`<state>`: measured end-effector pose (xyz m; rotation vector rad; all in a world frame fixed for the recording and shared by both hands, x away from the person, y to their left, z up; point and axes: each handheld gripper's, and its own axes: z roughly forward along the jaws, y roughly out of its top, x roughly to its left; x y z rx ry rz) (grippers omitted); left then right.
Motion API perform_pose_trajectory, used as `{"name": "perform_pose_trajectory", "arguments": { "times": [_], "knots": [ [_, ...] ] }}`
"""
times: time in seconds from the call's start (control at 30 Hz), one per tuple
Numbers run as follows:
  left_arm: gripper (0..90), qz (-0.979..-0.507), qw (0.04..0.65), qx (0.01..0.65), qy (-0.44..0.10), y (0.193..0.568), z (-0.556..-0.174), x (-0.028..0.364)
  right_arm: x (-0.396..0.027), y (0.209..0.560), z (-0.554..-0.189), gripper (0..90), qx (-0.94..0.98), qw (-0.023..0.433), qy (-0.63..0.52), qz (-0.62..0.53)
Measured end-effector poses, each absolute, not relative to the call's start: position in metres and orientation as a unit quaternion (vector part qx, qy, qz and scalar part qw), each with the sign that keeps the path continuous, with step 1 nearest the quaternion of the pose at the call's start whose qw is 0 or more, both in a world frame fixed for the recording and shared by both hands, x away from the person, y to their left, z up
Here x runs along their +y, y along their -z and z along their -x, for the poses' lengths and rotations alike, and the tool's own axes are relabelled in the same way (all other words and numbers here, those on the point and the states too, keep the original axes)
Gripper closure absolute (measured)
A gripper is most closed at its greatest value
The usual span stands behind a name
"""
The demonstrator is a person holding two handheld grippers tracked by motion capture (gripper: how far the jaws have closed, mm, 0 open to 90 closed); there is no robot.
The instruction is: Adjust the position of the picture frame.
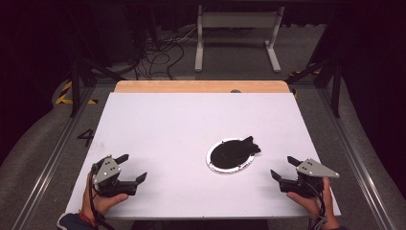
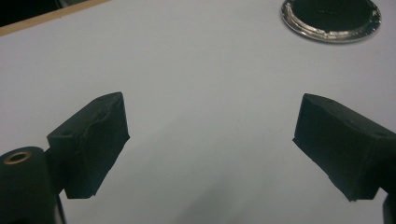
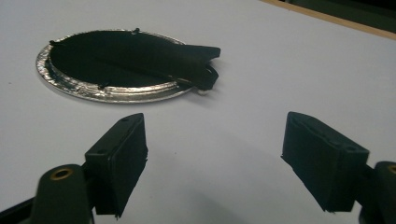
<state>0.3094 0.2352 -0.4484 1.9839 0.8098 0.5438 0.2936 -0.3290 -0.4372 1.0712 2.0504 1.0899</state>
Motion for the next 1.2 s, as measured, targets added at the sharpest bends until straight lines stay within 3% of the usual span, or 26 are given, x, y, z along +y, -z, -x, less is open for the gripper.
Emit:
{"name": "perform_pose_trajectory", "arguments": {
  "times": [0.3,0.4,0.5,0.63,0.7,0.97,1.2],
  "knots": [
    [23.4,-0.822,0.433,0.314,-0.194,0.452,-0.308,0.220,-0.343,0.446,-0.305,34.9,0.759,0.276,-0.381,-0.451],
    [32.9,-0.832,0.427,0.298,-0.190,0.452,-0.304,0.213,-0.344,0.445,-0.310,43.2,0.757,0.276,-0.378,-0.456],
    [48.6,-0.846,0.418,0.275,-0.182,0.451,-0.305,0.206,-0.342,0.445,-0.315,56.2,0.760,0.271,-0.376,-0.455],
    [78.7,-0.861,0.415,0.253,-0.151,0.449,-0.312,0.192,-0.337,0.445,-0.333,82.3,0.758,0.244,-0.381,-0.471],
    [89.5,-0.865,0.414,0.246,-0.141,0.449,-0.316,0.182,-0.330,0.446,-0.342,86.4,0.764,0.236,-0.382,-0.464],
    [89.8,-0.892,0.382,0.204,-0.127,0.451,-0.328,0.132,-0.309,0.449,-0.372,90.0,0.772,0.242,-0.367,-0.459],
    [89.6,-0.896,0.398,0.169,-0.100,0.449,-0.334,0.091,-0.298,0.449,-0.391,90.0,0.774,0.242,-0.362,-0.460]
  ]
}}
